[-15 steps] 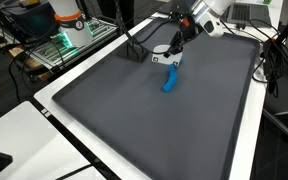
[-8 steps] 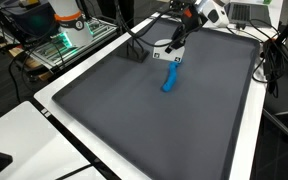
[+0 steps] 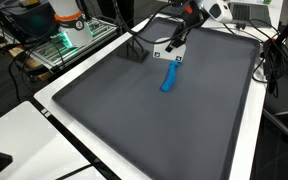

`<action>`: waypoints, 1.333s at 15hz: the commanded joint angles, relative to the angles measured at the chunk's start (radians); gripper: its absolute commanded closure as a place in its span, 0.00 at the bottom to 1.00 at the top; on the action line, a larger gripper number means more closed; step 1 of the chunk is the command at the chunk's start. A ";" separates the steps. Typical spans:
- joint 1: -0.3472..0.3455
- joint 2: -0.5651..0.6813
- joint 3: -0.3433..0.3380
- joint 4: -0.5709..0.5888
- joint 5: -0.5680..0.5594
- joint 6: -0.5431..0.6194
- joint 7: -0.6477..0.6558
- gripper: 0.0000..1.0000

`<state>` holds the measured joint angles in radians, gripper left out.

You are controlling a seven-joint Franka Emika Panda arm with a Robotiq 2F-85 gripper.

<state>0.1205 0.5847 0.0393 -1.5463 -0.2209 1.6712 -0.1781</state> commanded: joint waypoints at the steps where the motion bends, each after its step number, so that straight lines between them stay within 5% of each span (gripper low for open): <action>1: -0.008 -0.010 -0.002 -0.025 -0.028 0.049 0.020 0.99; 20: -0.017 0.021 -0.015 -0.086 -0.009 0.241 0.086 0.99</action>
<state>0.1092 0.6081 0.0255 -1.6045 -0.2225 1.8768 -0.1133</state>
